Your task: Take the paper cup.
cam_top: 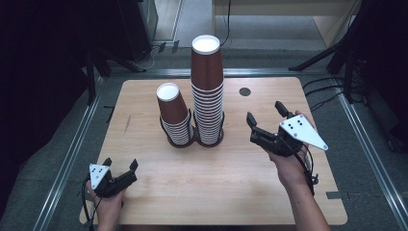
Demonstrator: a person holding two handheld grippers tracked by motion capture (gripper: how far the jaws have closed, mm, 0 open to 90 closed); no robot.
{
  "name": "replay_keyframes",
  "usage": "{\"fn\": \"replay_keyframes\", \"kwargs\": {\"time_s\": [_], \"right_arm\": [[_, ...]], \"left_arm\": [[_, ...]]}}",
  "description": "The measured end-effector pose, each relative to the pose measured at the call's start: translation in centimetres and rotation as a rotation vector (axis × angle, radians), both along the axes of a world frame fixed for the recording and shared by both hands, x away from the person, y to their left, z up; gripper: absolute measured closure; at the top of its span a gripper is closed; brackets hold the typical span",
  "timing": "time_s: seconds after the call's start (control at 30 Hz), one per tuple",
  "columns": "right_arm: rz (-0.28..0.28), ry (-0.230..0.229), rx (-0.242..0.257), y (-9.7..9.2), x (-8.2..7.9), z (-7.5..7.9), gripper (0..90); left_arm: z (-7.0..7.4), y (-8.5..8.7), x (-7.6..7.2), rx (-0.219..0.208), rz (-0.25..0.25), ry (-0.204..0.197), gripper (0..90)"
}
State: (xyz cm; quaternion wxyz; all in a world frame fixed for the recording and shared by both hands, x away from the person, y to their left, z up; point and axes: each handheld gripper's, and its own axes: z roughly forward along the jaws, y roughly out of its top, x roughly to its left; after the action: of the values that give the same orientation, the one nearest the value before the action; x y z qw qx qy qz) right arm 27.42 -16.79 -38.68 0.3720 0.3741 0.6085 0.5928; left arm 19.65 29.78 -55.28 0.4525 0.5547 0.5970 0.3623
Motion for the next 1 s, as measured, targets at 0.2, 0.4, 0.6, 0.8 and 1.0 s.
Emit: {"fn": "replay_keyframes", "kwargs": {"time_s": [0.2,0.4,0.6,0.8,1.0], "right_arm": [[0.012,-0.001,-0.004,0.9,0.3,0.3,13.7],[0.025,0.003,0.000,1.8,0.7,0.5,13.7],[0.039,0.003,-0.005,2.8,0.9,0.5,13.7],[0.050,0.004,-0.001,3.5,1.0,0.6,13.7],[0.063,0.000,0.005,4.3,1.1,0.9,13.6]], "left_arm": [[0.0,-0.1,-0.1,0.008,-0.005,0.000,2.4],[0.0,0.0,-0.1,-0.001,-0.006,0.000,2.4],[0.0,0.0,0.0,0.000,-0.007,0.002,2.4],[0.0,0.0,0.0,0.000,-0.011,0.003,2.4],[0.0,0.1,0.1,-0.009,-0.011,0.006,2.4]]}}
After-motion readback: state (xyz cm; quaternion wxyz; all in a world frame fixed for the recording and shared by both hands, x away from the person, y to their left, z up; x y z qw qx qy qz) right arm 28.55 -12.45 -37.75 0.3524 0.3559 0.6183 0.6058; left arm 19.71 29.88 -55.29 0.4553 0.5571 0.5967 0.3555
